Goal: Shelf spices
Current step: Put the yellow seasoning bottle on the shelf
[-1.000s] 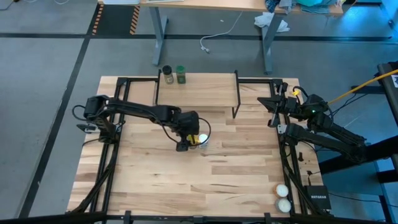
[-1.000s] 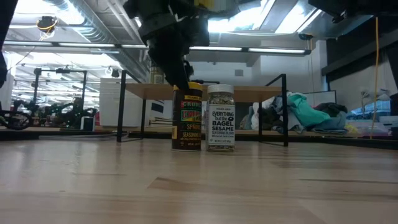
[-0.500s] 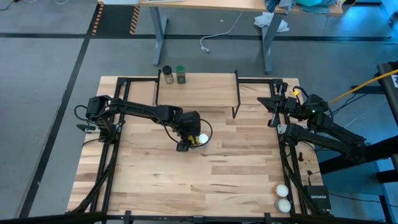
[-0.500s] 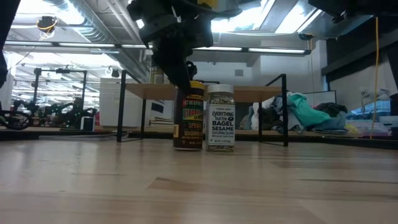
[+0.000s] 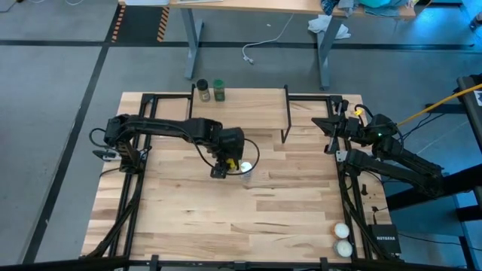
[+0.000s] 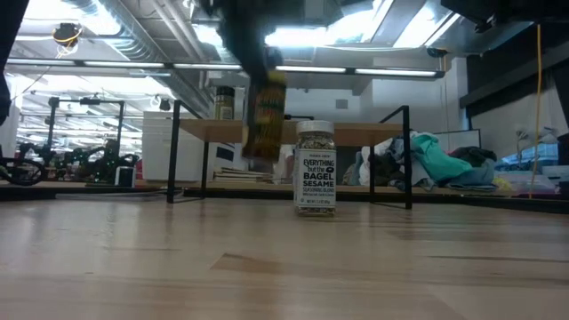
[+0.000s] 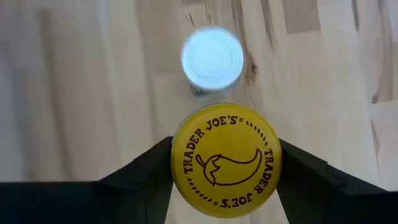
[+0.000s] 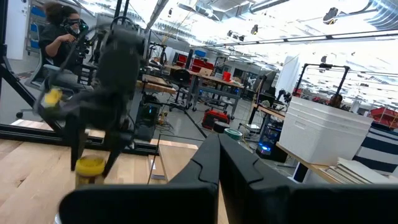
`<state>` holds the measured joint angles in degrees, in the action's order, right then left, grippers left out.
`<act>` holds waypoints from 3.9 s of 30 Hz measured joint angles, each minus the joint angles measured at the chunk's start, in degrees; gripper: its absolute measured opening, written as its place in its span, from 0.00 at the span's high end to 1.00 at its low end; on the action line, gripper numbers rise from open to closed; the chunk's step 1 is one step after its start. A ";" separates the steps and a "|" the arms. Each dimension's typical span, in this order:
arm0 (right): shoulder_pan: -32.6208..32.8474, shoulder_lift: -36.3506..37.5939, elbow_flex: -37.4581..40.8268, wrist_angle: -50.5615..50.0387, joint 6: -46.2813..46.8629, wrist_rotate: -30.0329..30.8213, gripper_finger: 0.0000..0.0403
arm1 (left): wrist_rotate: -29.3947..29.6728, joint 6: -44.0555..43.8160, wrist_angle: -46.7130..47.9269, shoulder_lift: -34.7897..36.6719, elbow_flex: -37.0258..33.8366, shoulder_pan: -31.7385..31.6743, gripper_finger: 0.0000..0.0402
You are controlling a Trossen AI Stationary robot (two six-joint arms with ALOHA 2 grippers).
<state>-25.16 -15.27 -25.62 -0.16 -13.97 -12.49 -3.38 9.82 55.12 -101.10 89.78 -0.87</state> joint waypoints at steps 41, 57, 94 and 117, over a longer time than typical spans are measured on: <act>0.00 -0.02 0.02 0.33 -1.53 -0.60 0.99 | 1.61 16.39 10.77 -9.04 35.43 -26.23 0.46; 0.01 -0.02 0.00 0.31 -1.56 -0.63 0.99 | -0.23 16.16 15.72 -16.94 44.76 -29.94 0.46; 0.01 0.00 0.00 0.34 -1.97 -0.63 0.99 | -2.00 12.30 16.52 -16.87 44.67 -29.18 0.44; 0.01 0.00 0.00 0.35 -1.97 -0.63 0.99 | -2.92 8.28 18.66 -16.85 44.67 -29.20 0.38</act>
<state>-25.16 -15.27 -25.63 0.19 -15.94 -13.13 -6.31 18.10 73.78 -117.95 134.45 -30.06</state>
